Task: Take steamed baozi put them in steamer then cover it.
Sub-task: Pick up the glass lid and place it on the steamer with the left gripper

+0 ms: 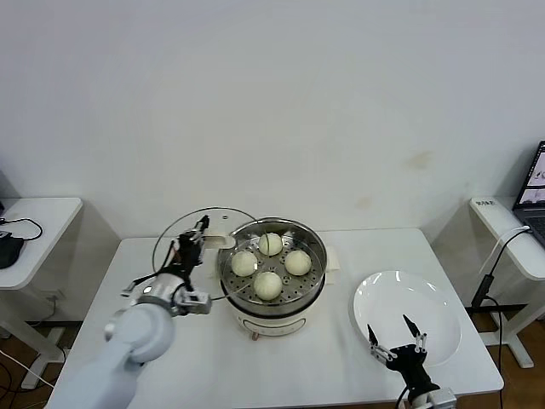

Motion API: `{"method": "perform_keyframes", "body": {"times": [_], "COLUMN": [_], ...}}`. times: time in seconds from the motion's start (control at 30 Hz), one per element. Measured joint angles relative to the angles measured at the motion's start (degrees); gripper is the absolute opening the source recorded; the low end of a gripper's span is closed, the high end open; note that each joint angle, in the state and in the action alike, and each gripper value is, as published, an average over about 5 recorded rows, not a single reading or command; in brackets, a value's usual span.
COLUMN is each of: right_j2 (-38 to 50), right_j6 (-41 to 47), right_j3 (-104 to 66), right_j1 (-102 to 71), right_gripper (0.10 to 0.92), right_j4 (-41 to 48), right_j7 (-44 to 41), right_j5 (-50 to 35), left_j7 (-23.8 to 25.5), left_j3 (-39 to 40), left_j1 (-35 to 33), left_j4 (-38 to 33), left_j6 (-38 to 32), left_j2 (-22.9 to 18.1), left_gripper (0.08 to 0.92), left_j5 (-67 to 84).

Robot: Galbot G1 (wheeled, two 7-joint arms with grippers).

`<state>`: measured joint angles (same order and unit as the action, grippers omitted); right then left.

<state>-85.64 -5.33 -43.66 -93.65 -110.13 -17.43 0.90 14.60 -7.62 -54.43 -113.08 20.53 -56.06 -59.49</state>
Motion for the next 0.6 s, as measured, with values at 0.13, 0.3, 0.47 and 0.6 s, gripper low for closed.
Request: {"method": "perform_keyframes", "body": {"times": [0.13, 0.3, 0.47, 0.6], "right_j2": [-0.35, -0.63, -0.74, -0.82], "right_j6": [0.02, 0.06, 0.01, -0.03], "right_j3": [0.5, 0.94, 1.2, 1.51], "right_j1": [0.08, 0.16, 0.13, 0.15], "right_gripper": [0.823, 0.823, 0.823, 0.822], "right_j4": [0.37, 0.7, 1.12, 1.35], "right_j7": [-0.04, -0.1, -0.15, -0.22], "right_j5": [1.31, 2.48, 3.15, 3.47], "left_j7": [3.13, 6.18, 7.96, 8.37], "left_j3": [3.86, 7.86, 11.06, 12.73], "left_j1": [3.27, 6.47, 8.2, 8.67], "left_j4": [0.66, 2.02, 3.47, 4.56], "left_j6": [2.42, 4.9, 6.91, 7.75], "left_j2": [-2.6, -6.11, -9.32, -11.71], "left_gripper": [0.156, 0.156, 0.156, 0.156], "left_j5": [-3.59, -6.45, -7.89, -9.03]}}
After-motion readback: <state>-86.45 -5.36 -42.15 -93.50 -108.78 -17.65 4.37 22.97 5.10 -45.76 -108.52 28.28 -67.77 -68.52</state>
